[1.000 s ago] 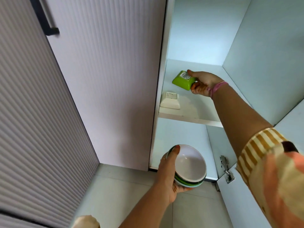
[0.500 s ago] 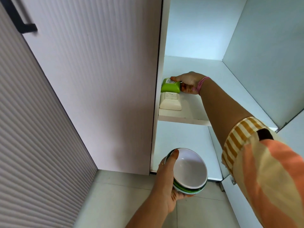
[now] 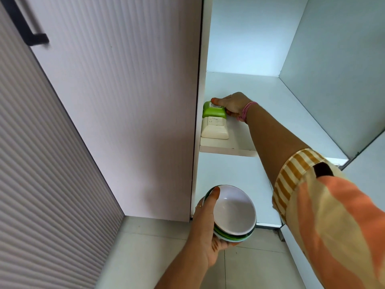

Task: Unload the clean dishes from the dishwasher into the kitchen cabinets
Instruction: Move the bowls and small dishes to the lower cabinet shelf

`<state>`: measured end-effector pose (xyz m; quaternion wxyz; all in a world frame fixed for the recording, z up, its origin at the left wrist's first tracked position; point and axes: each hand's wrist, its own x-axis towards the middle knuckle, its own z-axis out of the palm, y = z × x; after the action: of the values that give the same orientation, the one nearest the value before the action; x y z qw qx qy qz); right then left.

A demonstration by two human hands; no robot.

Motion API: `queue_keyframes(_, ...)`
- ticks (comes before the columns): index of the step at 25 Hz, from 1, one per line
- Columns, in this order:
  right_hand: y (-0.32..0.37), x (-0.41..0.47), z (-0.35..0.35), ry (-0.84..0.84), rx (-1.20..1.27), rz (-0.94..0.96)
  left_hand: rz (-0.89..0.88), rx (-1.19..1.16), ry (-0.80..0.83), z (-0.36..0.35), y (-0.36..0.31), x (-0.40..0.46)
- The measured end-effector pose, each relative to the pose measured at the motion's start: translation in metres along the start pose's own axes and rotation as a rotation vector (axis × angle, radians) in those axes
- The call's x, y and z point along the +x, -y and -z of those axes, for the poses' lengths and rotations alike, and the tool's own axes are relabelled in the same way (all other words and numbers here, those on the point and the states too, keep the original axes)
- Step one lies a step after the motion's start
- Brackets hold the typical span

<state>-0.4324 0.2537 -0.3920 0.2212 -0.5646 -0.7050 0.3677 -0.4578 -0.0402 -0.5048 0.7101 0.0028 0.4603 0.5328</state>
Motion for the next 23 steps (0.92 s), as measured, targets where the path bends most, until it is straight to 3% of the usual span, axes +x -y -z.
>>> queue_keyframes(5, -0.015, -0.072, 0.025, -0.237, 0.158, 0.254, -0.029, -0.04, -0.022, -0.006, -0.005, -0.005)
queue_keyframes(7, -0.031, -0.139, 0.04, -0.032, 0.109, 0.457, -0.057, -0.063, -0.002, -0.011, -0.007, -0.005)
queue_keyframes(10, -0.067, -0.229, 0.042, 0.412, -0.251, 0.568, -0.073, -0.043, 0.052, -0.02, -0.005, -0.003)
queue_keyframes(12, -0.097, -0.249, 0.028, 0.457, -0.437, 0.613, -0.068, -0.058, 0.081, -0.026, -0.003, -0.005)
queue_keyframes(15, -0.11, -0.252, 0.017, 0.431, -0.474, 0.616, -0.065, -0.087, 0.084, -0.034, 0.001, -0.007)
queue_keyframes(19, -0.106, -0.25, 0.04, 0.382, -0.249, 0.638, -0.053, -0.123, 0.136, -0.039, 0.002, -0.01)
queue_keyframes(21, -0.098, -0.251, 0.054, 0.382, 0.031, 0.523, -0.065, -0.129, 0.138, -0.04, 0.001, -0.011)
queue_keyframes(23, -0.089, -0.243, 0.067, 0.229, 0.45, 0.456, -0.082, -0.126, 0.083, -0.04, -0.001, -0.012)
